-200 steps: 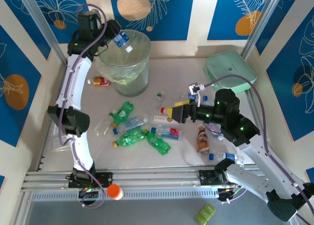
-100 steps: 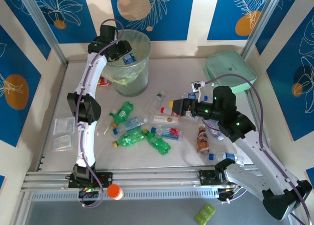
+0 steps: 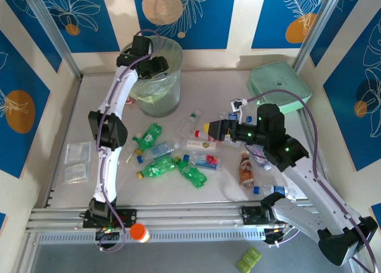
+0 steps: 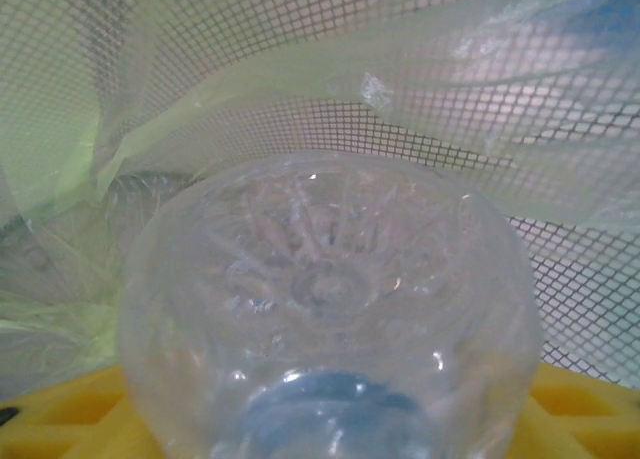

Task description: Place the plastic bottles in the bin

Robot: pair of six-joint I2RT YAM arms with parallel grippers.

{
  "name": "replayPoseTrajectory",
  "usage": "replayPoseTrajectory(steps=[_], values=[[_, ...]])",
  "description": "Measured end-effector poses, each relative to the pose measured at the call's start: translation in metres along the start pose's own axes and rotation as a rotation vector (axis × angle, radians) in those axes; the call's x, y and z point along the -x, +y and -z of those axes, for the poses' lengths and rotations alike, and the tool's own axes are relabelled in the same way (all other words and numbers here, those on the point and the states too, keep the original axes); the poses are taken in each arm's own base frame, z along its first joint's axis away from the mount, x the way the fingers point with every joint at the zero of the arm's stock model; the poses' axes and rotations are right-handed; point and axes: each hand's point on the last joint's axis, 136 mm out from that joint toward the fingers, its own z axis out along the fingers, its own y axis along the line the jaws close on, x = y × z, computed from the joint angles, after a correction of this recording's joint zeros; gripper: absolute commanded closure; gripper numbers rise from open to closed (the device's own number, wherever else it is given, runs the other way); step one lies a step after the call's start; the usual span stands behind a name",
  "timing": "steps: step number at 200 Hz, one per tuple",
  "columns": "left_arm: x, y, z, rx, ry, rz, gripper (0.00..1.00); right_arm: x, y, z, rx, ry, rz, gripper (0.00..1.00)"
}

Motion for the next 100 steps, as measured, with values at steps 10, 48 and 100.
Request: replayPoseTrajectory(steps=[10,48,100], values=[[0.000,0.000,0.000,0.000,0.000,-0.004,0.26,0.000,0.000,0.000,0.001,-0.001,0.001,0.02],[0.000,0.000,0.000,0.001,0.000,-0.003,0.22,0.001,0.004,0.004,0.008,-0.010,0.009,0.02],[0.003,-0.009,0.014,-0.024,-0.009,-0.028,0.22,-0.002,0.006,0.013,-0.015,-0.013,0.030,0.02]])
